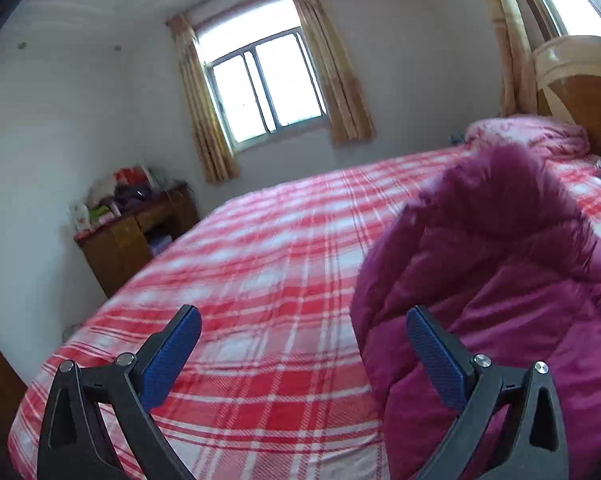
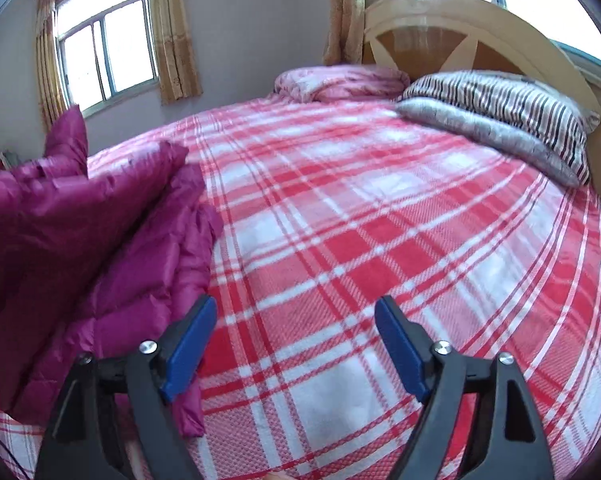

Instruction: Fold large clothes

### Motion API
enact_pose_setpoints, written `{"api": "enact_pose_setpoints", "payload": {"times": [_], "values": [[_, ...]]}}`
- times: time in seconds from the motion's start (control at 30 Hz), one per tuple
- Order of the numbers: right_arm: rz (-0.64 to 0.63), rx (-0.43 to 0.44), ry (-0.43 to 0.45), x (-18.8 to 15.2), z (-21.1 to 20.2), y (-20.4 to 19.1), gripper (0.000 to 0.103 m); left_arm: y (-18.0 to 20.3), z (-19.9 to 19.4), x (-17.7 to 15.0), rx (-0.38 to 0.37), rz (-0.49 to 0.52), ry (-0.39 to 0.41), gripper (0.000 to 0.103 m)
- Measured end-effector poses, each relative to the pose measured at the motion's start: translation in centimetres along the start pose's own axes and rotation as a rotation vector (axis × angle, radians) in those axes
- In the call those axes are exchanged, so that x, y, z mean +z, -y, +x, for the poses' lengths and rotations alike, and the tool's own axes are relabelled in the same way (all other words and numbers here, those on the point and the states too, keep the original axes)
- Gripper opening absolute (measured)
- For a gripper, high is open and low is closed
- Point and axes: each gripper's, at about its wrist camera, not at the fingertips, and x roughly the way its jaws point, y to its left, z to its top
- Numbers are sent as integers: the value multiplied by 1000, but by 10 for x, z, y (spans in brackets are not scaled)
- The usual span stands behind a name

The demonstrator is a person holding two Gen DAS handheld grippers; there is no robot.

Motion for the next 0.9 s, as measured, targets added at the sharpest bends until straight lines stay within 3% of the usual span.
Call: {"api": "enact_pose_setpoints", "payload": {"times": [0.1, 0.17, 0.23, 0.3, 0.4, 0.5, 0.6, 0.7, 0.77, 0.9], "values": [[63, 162, 87, 31, -27, -6, 84, 30, 2, -13, -54, 64, 23, 102], [17, 263, 67, 46, -26, -23, 82, 57, -12, -13, -90, 118, 88, 102], [-45, 318, 0, 52, -12, -40, 70, 79, -25, -13, -111, 183, 144, 102], [-102, 260, -96, 44, 11, -50, 42, 94, -35, -14, -110, 235, 191, 102], [-122, 220, -243, 12, 43, -45, 19, 95, -35, -10, -131, 232, 179, 102], [-135, 180, -299, -18, 55, -33, 17, 85, -25, -3, -139, 202, 155, 102], [-196, 141, -298, -18, 52, -36, 17, 81, -16, 1, -142, 188, 125, 102], [-170, 118, -282, 3, 39, -32, 18, 80, -14, 7, -154, 177, 103, 102], [-150, 96, -188, 28, 21, -35, 21, 77, -13, 11, -160, 159, 93, 102], [-135, 178, -89, 81, 15, -60, 23, 57, -5, 28, -142, 54, 56, 102]]}}
